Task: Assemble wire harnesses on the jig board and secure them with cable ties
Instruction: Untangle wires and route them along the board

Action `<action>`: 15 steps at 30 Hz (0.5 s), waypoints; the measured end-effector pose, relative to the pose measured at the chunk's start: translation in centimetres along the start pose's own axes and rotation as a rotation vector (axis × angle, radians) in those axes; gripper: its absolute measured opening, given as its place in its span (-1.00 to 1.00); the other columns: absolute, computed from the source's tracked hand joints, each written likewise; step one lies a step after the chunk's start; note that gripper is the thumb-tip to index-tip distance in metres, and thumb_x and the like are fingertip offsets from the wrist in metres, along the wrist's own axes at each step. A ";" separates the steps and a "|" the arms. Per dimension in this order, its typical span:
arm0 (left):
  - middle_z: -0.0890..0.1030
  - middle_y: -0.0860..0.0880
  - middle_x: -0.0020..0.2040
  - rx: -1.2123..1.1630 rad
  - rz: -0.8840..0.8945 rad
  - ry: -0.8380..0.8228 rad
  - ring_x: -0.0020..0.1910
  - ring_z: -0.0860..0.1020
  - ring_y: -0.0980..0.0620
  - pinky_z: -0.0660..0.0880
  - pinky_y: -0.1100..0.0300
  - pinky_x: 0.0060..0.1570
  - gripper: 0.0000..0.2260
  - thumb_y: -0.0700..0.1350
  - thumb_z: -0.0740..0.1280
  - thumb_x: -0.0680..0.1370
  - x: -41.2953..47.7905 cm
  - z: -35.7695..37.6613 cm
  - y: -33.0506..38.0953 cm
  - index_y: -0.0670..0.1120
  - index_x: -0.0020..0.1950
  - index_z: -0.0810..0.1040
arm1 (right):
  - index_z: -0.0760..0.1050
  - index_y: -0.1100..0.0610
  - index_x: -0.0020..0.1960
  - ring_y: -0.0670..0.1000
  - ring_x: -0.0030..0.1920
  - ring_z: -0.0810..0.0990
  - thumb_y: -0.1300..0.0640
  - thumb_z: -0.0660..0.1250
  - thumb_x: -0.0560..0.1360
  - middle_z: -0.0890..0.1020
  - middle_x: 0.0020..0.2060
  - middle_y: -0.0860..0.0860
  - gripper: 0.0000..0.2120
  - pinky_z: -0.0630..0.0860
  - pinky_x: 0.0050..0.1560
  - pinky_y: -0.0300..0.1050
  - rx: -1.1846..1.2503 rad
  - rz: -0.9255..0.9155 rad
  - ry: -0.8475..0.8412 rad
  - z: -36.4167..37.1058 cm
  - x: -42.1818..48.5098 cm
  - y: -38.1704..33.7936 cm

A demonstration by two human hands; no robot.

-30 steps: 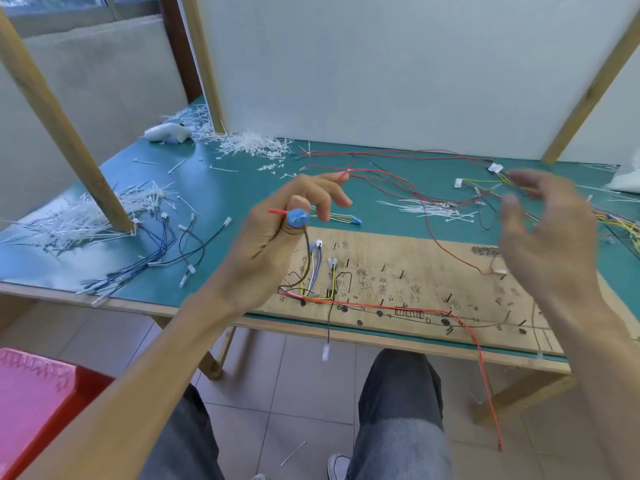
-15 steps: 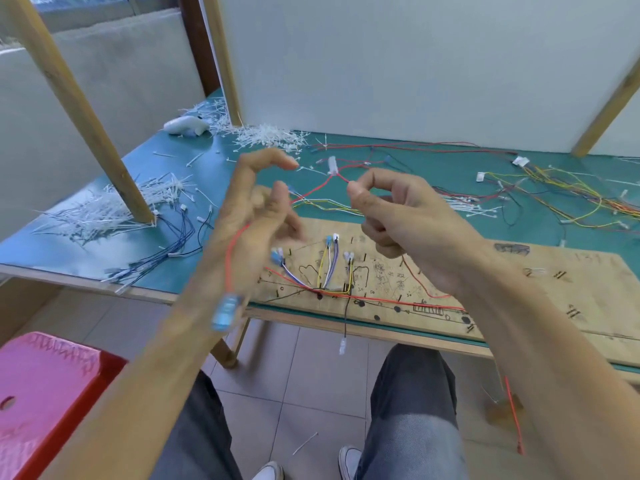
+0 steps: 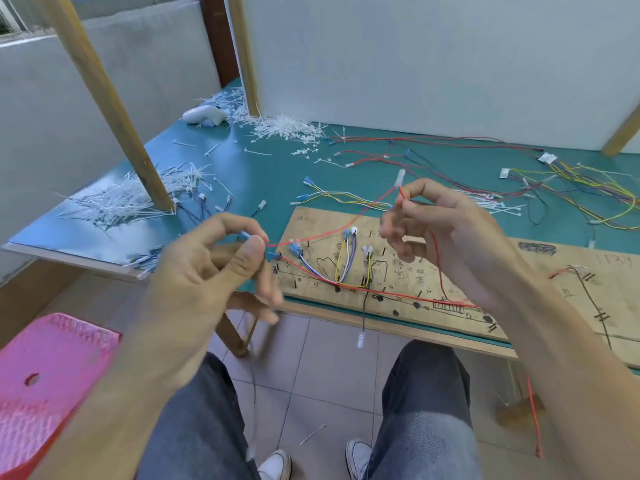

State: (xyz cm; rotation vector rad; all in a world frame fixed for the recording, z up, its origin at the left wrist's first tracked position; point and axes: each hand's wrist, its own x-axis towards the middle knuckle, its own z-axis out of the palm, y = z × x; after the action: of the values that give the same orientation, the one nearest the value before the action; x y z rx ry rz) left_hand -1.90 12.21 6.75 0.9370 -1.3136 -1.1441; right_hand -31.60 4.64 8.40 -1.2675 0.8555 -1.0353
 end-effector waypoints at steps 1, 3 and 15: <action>0.65 -0.16 -0.28 0.055 -0.016 0.062 -0.30 0.66 -0.16 0.63 0.05 -0.39 -0.84 0.03 0.43 0.62 -0.1 0.7 -1.1 -0.04 0.06 0.61 | 0.41 0.13 0.01 0.12 -0.26 0.47 0.22 0.26 0.64 0.63 -0.17 0.19 -0.96 0.39 -0.31 -0.08 0.039 0.027 -0.006 -0.2 -0.1 0.2; 0.72 -0.12 -0.15 0.170 -0.070 0.157 -0.18 0.71 -0.08 0.67 0.09 -0.31 -0.94 -0.04 0.41 0.64 0.0 1.6 -3.4 0.04 -0.01 0.65 | 0.42 0.16 -0.02 0.11 -0.24 0.48 0.23 0.27 0.58 0.62 -0.13 0.18 -0.97 0.39 -0.33 -0.09 0.126 0.066 -0.004 -0.5 -0.4 0.6; 0.67 0.20 -0.14 1.023 0.063 0.260 -0.14 0.58 0.13 0.59 0.05 -0.03 -0.89 -0.10 0.51 0.53 2.4 1.7 -8.4 0.12 -0.01 0.74 | 0.72 0.13 -0.16 0.01 -0.11 0.65 0.03 0.53 0.49 0.70 0.21 0.24 -0.83 0.55 -0.28 -0.21 0.151 0.114 0.021 0.1 -1.1 4.0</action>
State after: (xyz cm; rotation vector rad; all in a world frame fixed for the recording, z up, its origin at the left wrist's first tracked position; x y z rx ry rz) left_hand -4.52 8.21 -0.78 1.6800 -1.6938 -0.2079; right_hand -31.35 5.68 4.35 -1.0711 0.8401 -1.0045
